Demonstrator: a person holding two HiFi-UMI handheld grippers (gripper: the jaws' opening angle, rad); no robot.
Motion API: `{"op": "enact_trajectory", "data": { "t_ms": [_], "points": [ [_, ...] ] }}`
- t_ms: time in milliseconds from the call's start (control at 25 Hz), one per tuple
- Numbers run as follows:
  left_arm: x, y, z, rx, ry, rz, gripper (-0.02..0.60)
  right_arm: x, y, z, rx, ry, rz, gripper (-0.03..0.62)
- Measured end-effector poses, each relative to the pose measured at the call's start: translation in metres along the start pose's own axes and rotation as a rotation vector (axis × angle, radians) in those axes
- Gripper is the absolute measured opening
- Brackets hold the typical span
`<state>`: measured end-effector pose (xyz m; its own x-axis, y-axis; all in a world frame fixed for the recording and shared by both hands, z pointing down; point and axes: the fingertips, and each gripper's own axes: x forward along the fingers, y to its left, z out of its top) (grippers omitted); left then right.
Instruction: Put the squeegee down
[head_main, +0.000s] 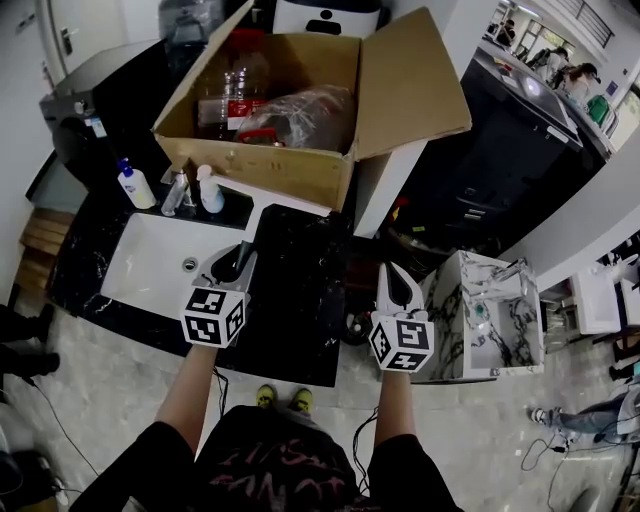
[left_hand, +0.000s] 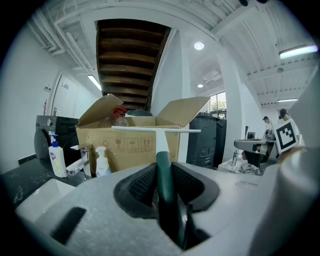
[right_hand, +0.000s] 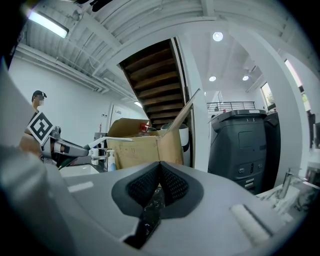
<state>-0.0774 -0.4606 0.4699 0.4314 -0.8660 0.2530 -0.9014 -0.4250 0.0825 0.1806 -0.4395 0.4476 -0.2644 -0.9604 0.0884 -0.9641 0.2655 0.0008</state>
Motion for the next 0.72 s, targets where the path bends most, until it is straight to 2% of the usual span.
{"op": "enact_trajectory", "data": {
  "t_ms": [480,720],
  "points": [
    [0.027,0.000,-0.021,-0.018,0.067,0.002,0.098,0.014,-0.006,-0.010,0.015,0.016,0.024,0.003],
    [0.038,-0.002,-0.045,-0.029,0.121,0.004,0.098,0.017,-0.009,-0.014,0.014,0.023,0.023,0.003]
  ]
}}
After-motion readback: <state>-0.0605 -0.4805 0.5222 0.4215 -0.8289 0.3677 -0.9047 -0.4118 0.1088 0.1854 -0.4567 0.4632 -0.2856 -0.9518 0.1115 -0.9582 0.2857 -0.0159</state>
